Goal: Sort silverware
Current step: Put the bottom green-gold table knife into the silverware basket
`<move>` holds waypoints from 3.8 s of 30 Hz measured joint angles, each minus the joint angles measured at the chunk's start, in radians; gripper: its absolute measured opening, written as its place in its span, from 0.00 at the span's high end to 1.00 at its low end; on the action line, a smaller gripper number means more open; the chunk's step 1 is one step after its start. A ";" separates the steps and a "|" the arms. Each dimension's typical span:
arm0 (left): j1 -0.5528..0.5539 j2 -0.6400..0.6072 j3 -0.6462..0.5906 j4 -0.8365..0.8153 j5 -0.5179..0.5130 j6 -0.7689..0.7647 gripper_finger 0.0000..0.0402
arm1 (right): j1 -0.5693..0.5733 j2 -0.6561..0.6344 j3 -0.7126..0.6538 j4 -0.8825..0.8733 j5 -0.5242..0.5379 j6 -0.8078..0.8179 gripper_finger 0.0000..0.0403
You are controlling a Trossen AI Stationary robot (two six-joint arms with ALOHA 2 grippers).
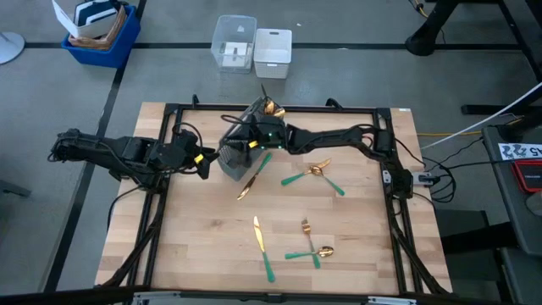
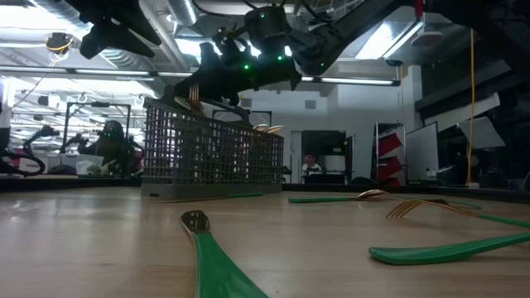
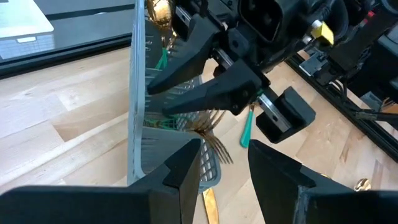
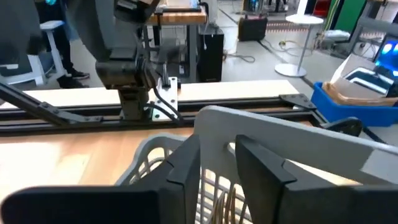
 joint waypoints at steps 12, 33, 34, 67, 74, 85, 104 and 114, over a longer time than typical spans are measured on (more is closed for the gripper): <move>0.000 0.000 0.000 0.026 0.001 -0.002 0.69 | -0.001 -0.185 0.001 -0.304 -0.002 -0.003 0.73; -0.059 0.075 0.000 0.255 0.256 -0.209 0.69 | 0.000 -0.543 0.002 -0.880 -0.005 0.081 0.73; -0.072 0.094 0.000 0.268 0.273 -0.222 0.69 | 0.000 -0.556 0.002 -0.906 -0.005 0.082 0.73; -0.381 0.861 0.115 0.817 0.675 -1.188 0.69 | -0.001 -0.640 0.002 -1.421 0.022 0.042 0.73; -0.357 1.070 0.295 0.723 0.674 -1.330 0.69 | -0.001 -0.640 0.002 -1.455 0.022 0.023 0.73; -0.285 1.215 0.479 0.371 0.641 -1.329 0.69 | -0.001 -0.640 0.002 -1.455 0.022 0.023 0.73; -0.293 1.214 0.488 0.283 0.602 -1.389 0.69 | -0.001 -0.639 0.002 -1.454 0.022 -0.005 0.73; -0.294 1.214 0.499 0.296 0.612 -1.404 0.69 | -0.001 -0.639 0.002 -1.454 0.022 -0.008 0.73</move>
